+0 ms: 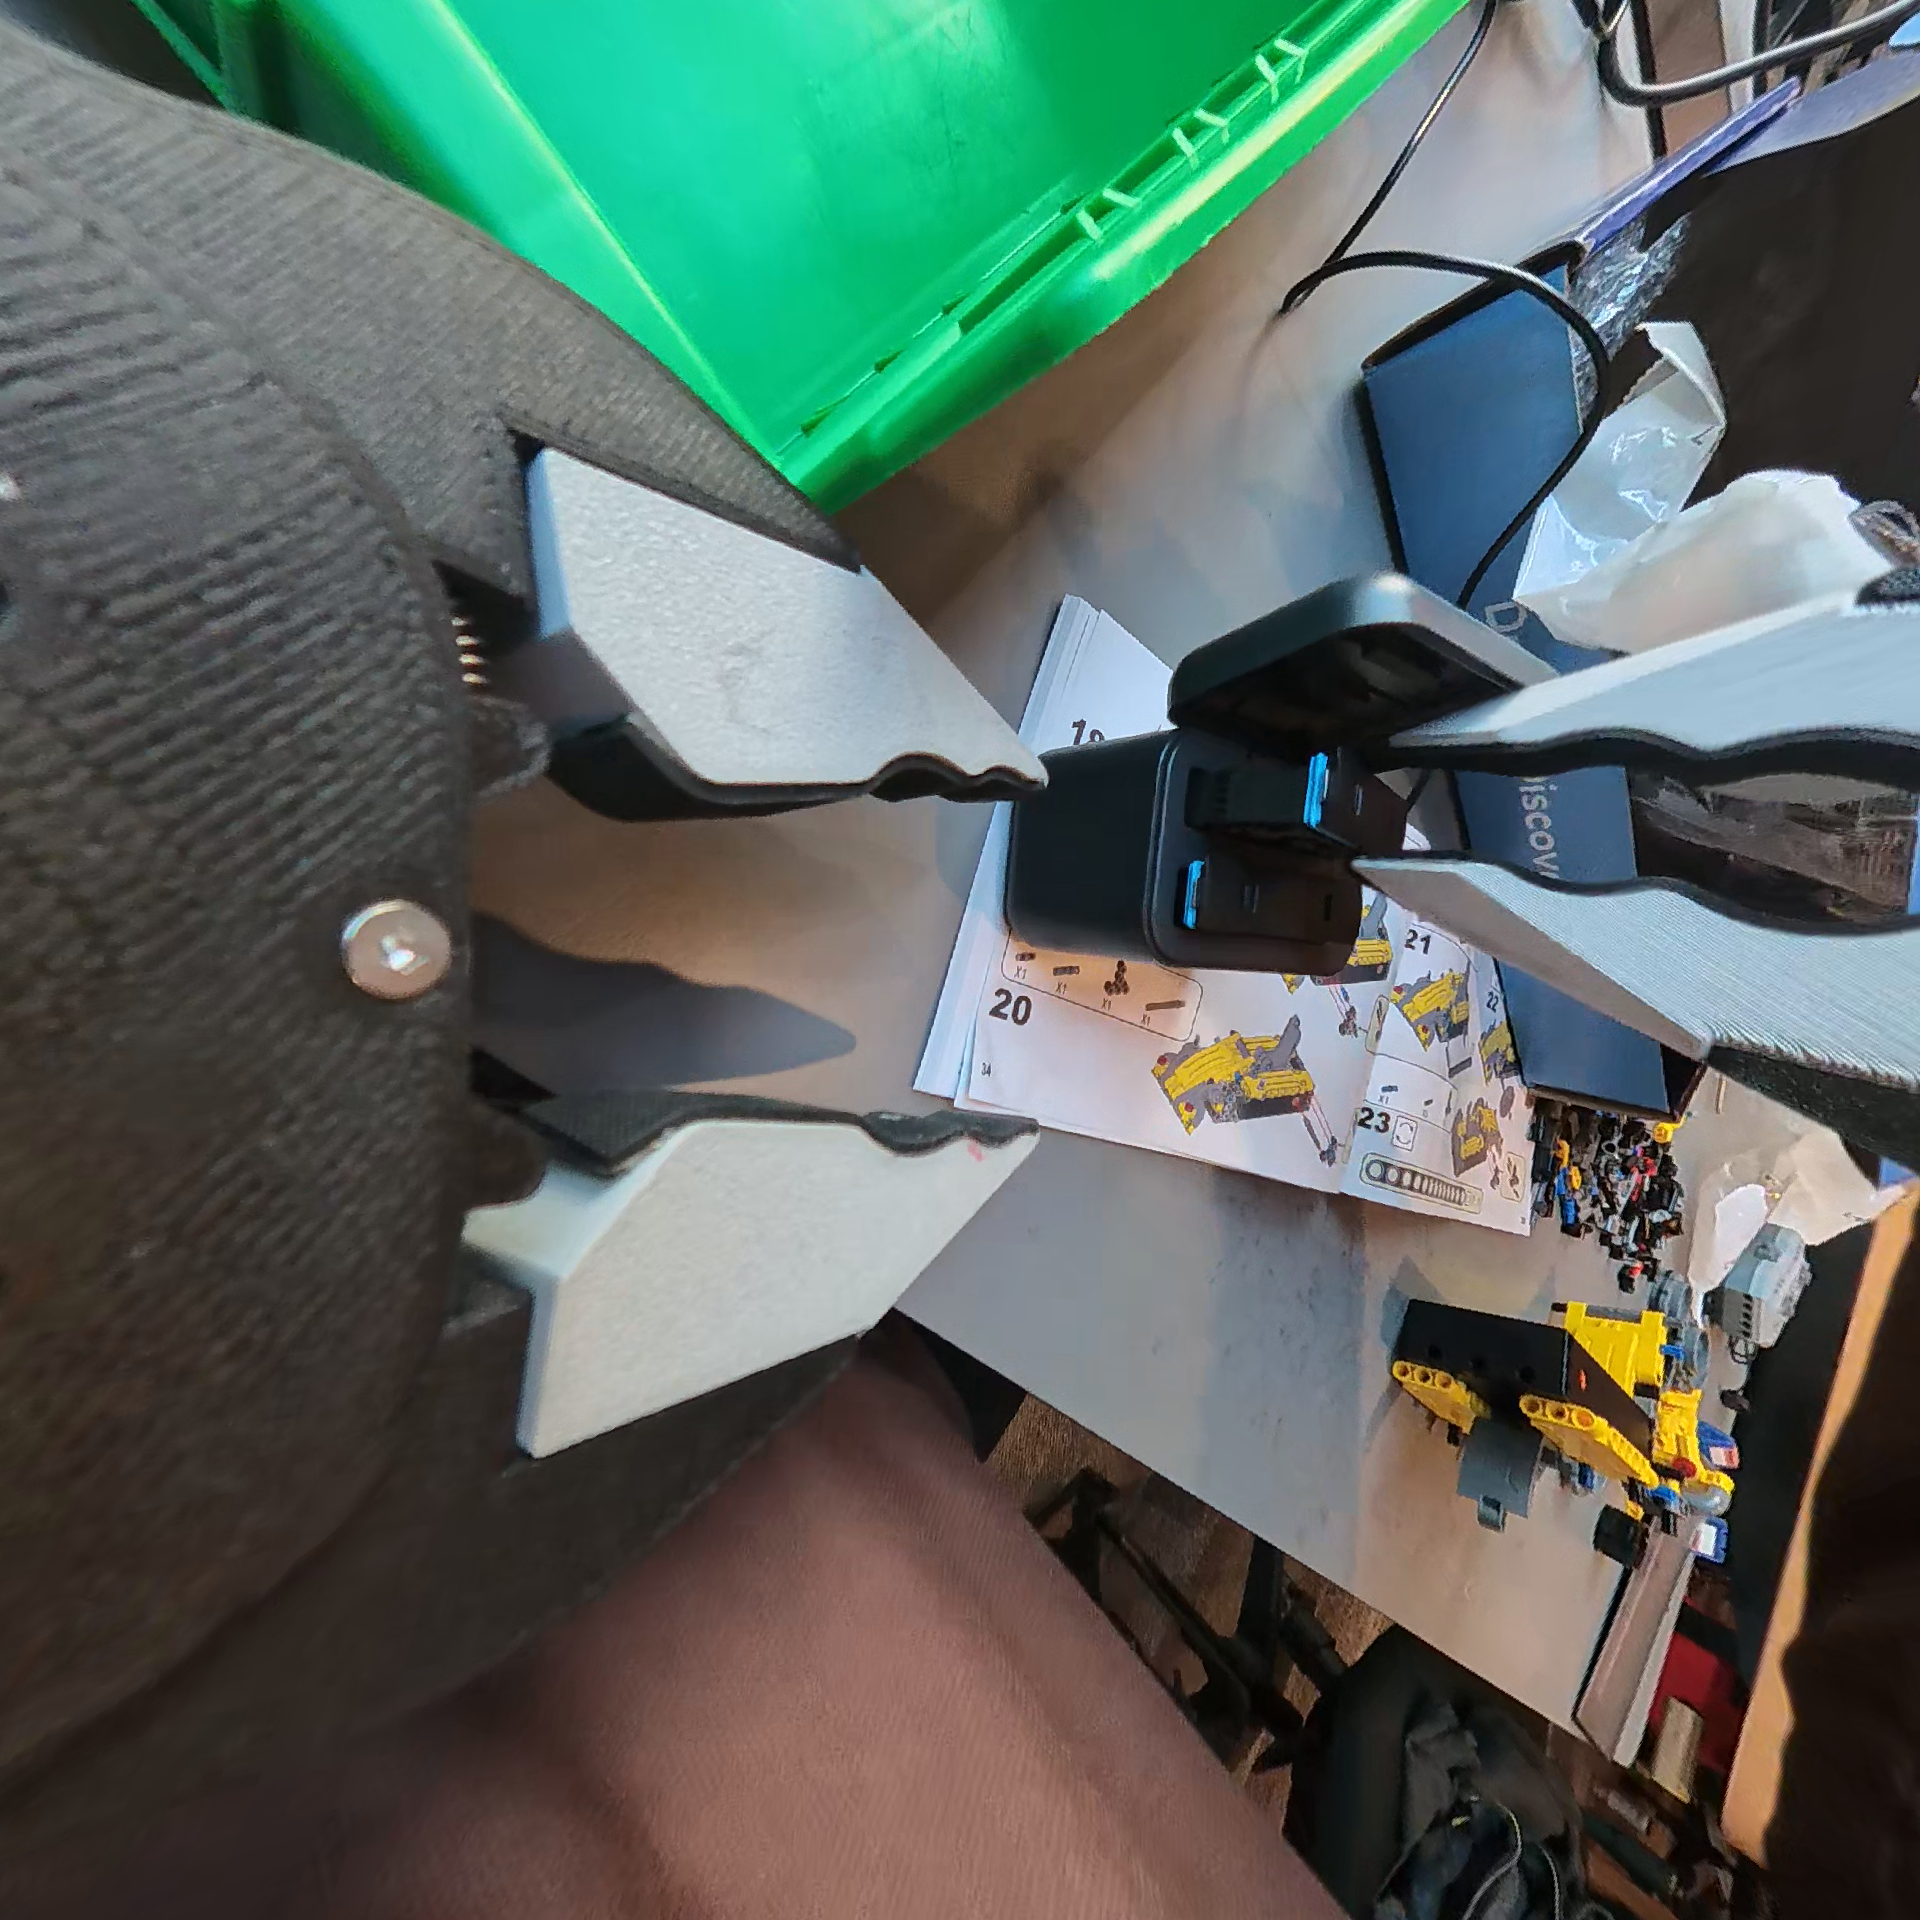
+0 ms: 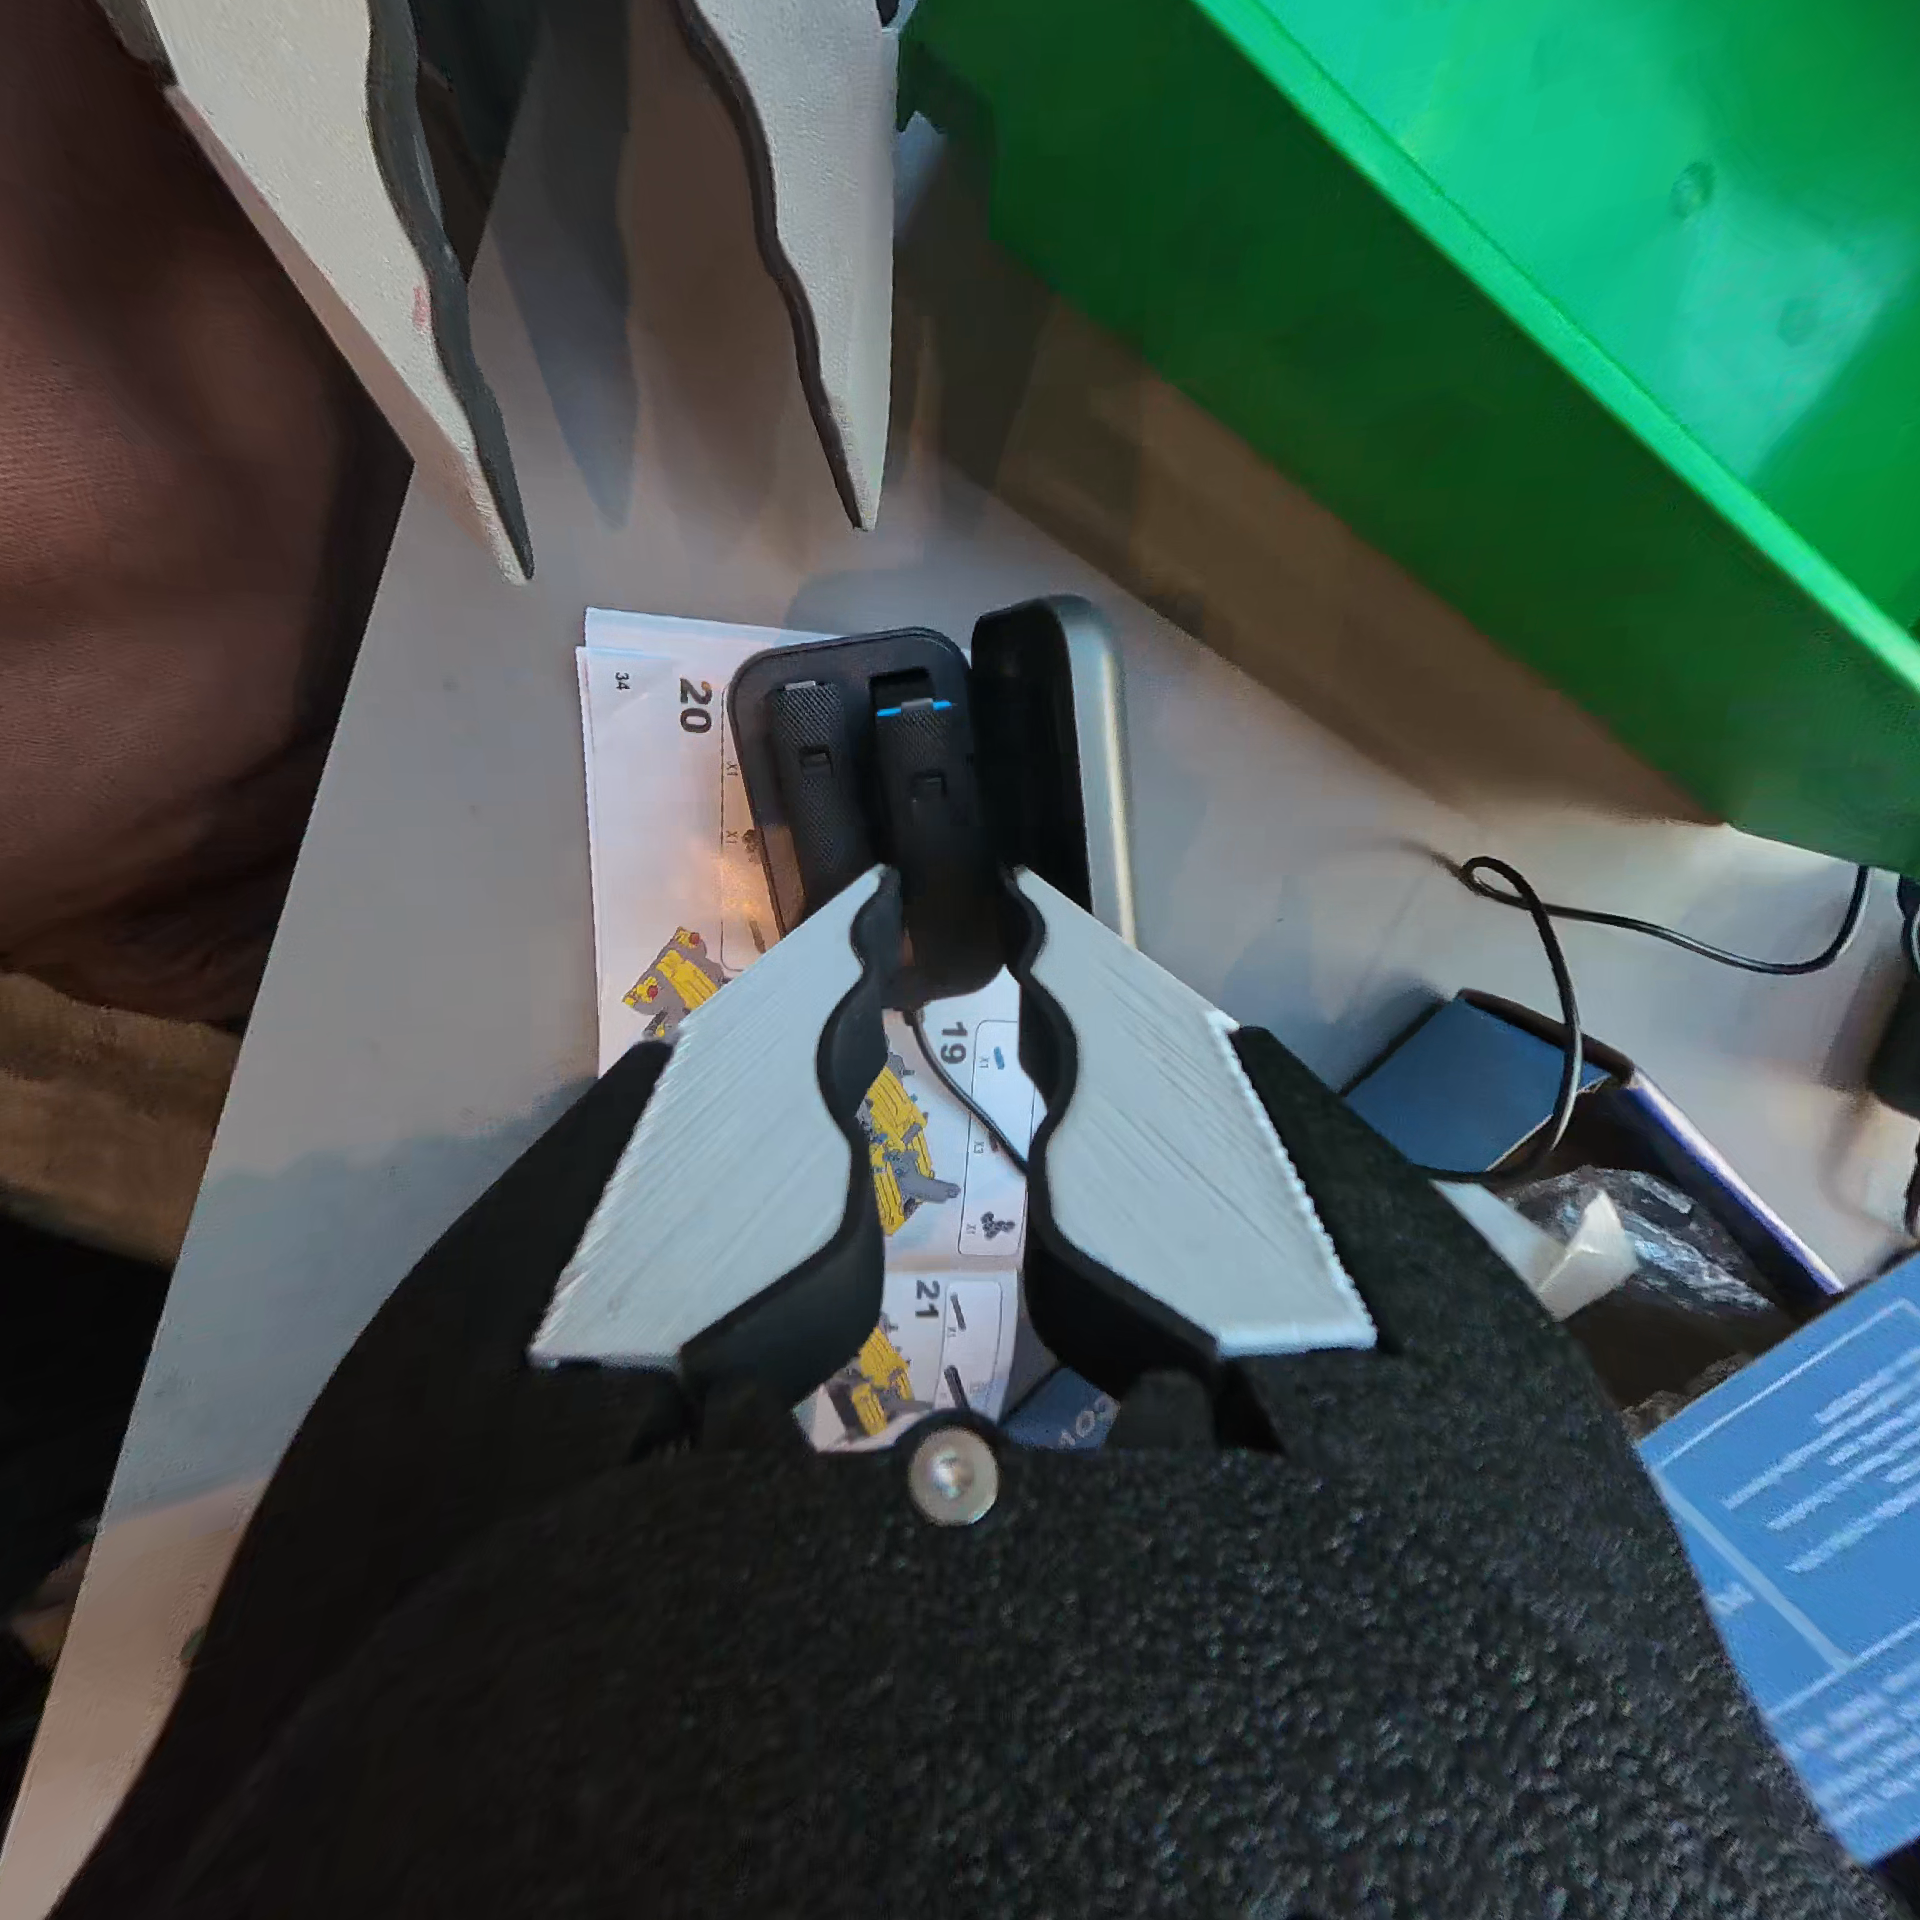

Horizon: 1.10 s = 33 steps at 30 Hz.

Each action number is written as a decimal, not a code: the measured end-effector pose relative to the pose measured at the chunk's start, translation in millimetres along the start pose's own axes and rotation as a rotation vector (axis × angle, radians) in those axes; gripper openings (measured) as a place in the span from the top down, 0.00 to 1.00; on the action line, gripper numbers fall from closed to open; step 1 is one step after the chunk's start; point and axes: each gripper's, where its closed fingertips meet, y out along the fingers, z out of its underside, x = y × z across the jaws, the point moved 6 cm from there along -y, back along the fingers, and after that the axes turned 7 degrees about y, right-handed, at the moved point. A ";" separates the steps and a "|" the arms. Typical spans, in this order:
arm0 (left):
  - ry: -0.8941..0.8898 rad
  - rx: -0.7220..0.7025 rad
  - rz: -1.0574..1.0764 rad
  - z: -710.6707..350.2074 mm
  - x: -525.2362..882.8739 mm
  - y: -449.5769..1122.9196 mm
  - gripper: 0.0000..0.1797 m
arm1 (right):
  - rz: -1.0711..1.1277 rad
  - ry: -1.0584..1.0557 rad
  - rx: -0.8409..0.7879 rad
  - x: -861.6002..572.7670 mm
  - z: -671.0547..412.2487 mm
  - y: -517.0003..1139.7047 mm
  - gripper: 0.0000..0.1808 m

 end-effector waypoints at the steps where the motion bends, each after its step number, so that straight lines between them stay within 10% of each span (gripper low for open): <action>1: -0.002 0.001 0.000 0.0 0.2 0.1 0.67 | -0.005 0.015 -0.026 -0.2 2.6 0.5 0.90; 10: -0.003 0.024 -0.016 1.3 1.0 2.3 0.67 | -0.052 0.019 -0.126 -1.1 5.3 7.9 0.93; 33: 0.022 -0.006 0.005 0.0 -2.2 -0.3 0.68 | 0.003 -0.126 0.377 5.8 -23.8 15.5 0.93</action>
